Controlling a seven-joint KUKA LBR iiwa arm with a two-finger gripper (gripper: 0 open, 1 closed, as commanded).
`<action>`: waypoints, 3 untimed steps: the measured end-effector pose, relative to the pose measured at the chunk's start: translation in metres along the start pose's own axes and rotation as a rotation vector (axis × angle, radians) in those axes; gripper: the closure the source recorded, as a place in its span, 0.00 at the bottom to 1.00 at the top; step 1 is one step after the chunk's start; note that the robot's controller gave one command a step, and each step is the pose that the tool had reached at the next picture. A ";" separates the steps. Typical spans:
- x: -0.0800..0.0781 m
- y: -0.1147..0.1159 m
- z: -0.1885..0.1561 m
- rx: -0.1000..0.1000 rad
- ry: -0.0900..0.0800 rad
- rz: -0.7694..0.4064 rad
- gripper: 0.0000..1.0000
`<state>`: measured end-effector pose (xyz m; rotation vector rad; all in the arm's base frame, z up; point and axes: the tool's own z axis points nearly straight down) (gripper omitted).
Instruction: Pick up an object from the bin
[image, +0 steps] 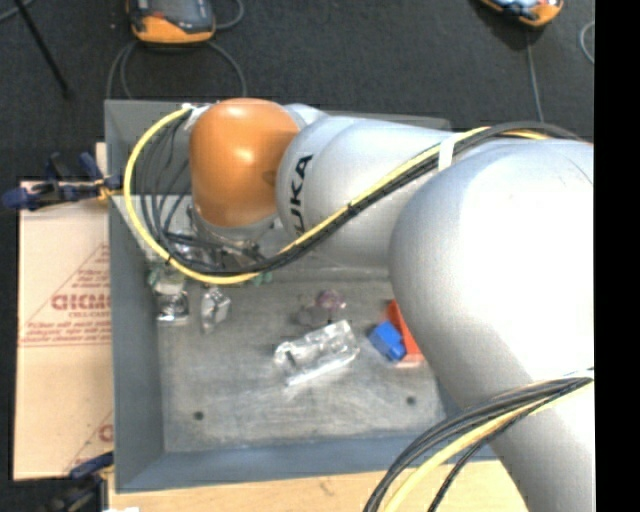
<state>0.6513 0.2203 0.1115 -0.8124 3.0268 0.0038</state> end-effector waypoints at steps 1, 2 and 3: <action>-0.004 0.001 0.016 0.009 -0.011 -0.356 0.00; -0.014 0.002 0.026 0.029 -0.021 -0.688 0.00; -0.016 0.010 0.023 0.017 -0.030 -0.688 1.00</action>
Offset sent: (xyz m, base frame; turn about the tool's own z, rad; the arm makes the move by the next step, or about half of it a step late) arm -0.0022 0.0095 -0.0415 -0.4527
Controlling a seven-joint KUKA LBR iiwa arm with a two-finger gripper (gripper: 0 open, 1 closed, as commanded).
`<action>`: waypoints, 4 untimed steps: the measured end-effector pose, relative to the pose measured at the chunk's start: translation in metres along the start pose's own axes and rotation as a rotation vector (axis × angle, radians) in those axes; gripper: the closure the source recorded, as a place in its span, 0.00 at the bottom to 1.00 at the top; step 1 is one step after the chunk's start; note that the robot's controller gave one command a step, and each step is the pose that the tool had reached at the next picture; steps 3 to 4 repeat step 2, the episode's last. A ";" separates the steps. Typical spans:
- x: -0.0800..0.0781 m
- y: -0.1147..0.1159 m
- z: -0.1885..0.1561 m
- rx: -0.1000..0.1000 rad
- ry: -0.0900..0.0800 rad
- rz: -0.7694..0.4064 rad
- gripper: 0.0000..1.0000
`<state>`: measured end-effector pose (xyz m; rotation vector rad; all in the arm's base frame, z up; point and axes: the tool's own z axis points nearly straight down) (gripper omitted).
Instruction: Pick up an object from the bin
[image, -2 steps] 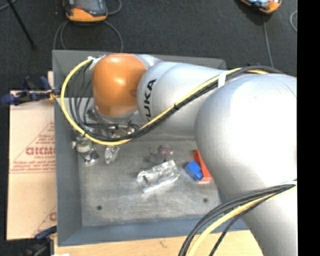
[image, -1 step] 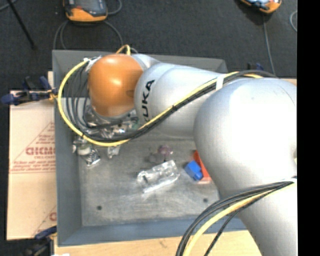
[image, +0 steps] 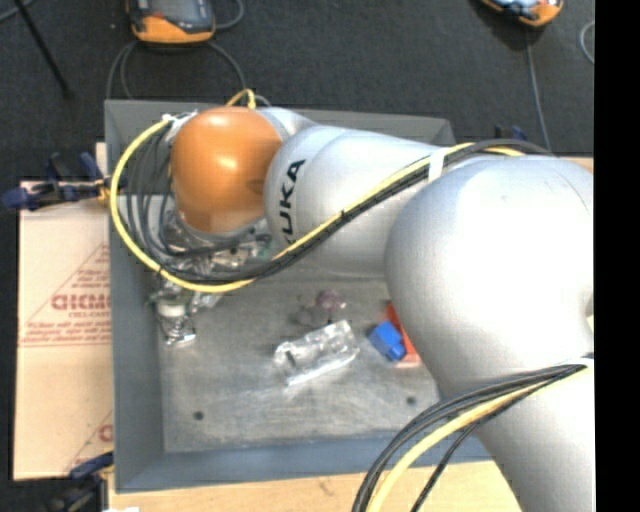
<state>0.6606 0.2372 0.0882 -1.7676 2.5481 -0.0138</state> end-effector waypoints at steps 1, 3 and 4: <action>0.005 0.002 -0.006 -0.006 0.001 -0.003 1.00; 0.003 -0.001 -0.011 -0.025 0.018 0.006 1.00; 0.003 -0.001 -0.011 -0.025 0.018 0.006 1.00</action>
Offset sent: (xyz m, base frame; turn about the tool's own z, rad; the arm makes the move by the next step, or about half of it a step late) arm 0.0000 0.0000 0.0470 0.0004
